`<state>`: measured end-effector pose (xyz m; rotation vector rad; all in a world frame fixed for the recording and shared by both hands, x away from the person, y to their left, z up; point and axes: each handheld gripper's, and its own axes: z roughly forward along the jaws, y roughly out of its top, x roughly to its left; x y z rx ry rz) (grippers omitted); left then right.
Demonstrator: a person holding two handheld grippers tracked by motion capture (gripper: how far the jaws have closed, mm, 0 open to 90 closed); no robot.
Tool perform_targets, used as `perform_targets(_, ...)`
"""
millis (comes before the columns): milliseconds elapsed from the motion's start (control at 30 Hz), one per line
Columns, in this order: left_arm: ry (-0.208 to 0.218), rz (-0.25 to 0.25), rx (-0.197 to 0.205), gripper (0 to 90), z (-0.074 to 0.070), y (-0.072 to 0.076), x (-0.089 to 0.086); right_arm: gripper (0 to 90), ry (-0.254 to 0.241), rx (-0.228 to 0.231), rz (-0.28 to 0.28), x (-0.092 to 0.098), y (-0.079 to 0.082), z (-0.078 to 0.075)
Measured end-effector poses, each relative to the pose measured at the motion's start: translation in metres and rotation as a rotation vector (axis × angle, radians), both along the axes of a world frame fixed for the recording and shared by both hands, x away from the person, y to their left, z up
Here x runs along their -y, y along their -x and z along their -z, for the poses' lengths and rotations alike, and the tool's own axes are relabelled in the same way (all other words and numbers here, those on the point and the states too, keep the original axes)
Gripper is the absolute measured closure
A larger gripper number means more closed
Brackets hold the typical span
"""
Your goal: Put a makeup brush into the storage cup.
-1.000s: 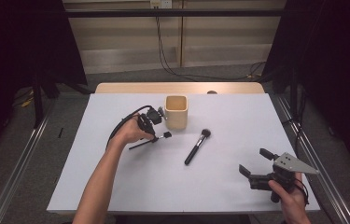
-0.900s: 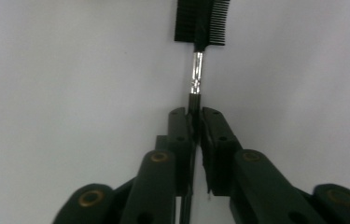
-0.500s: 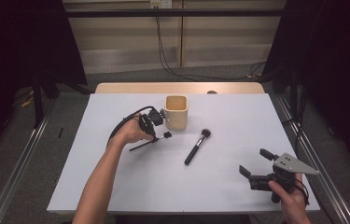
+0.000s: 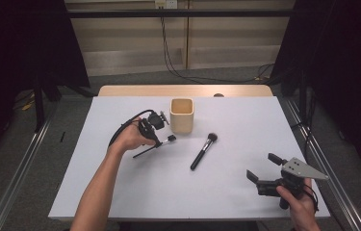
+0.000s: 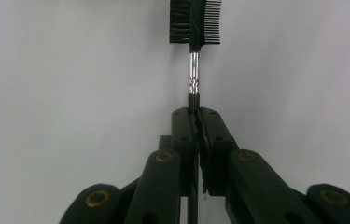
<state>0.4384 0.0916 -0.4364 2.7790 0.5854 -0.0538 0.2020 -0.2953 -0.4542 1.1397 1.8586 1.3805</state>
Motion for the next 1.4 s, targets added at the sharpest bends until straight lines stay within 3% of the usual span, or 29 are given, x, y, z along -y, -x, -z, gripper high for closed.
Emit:
perform_targets(33, 0.0, 0.0, 0.0, 85.8, 0.0, 0.0, 0.0, 0.0, -0.008, 0.0, 0.007, 0.0, 0.0, 0.0)
perform_targets(67, 0.036, -0.009, 0.007, 85.8, -0.005, 0.001, -0.002, 0.0, -0.009, 0.0, 0.01, 0.0, 0.0, 0.0)
perform_targets(100, 0.046, -0.009, 0.012, 85.8, -0.006, 0.001, -0.003, 0.0, -0.009, 0.0, 0.008, 0.0, 0.0, 0.0)
perform_targets(233, 0.059, -0.01, 0.037, 85.8, -0.011, 0.004, -0.008, 0.0, -0.008, 0.0, 0.008, 0.0, 0.001, 0.0)
perform_targets(400, 0.132, -0.027, 0.054, 85.8, -0.019, 0.01, -0.02, 0.0, -0.008, -0.001, 0.01, 0.0, 0.001, 0.0)
perform_targets(700, 0.243, -0.073, 0.094, 85.8, -0.018, 0.017, -0.035, 0.0, -0.007, -0.002, 0.014, 0.0, 0.001, 0.0)
perform_targets(800, 0.257, -0.076, 0.102, 85.8, -0.021, 0.017, -0.038, 0.0, -0.001, 0.0, 0.009, 0.0, 0.0, 0.0)
perform_targets(833, 0.28, -0.103, 0.102, 85.8, -0.021, 0.018, -0.039, 0.0, -0.001, 0.0, 0.008, 0.0, 0.0, 0.0)
perform_targets(967, 0.316, -0.109, 0.113, 85.8, -0.024, 0.019, -0.042, 0.0, -0.005, -0.001, 0.012, 0.0, 0.0, 0.0)
perform_targets(1000, 0.361, -0.146, 0.115, 85.8, -0.022, 0.022, -0.042, 0.0, -0.003, -0.001, 0.011, 0.0, 0.0, 0.0)
perform_targets(1100, 0.359, -0.155, 0.124, 85.8, -0.021, 0.024, -0.044, 0.0, -0.008, -0.001, 0.013, 0.0, 0.001, 0.0)
perform_targets(1200, 0.417, -0.173, 0.138, 85.8, -0.023, 0.025, -0.049, 0.0, -0.01, -0.001, 0.015, 0.0, 0.0, 0.0)
perform_targets(1400, 0.48, -0.208, 0.186, 85.8, -0.026, 0.03, -0.056, 0.0, -0.009, -0.001, 0.014, 0.0, 0.0, 0.0)
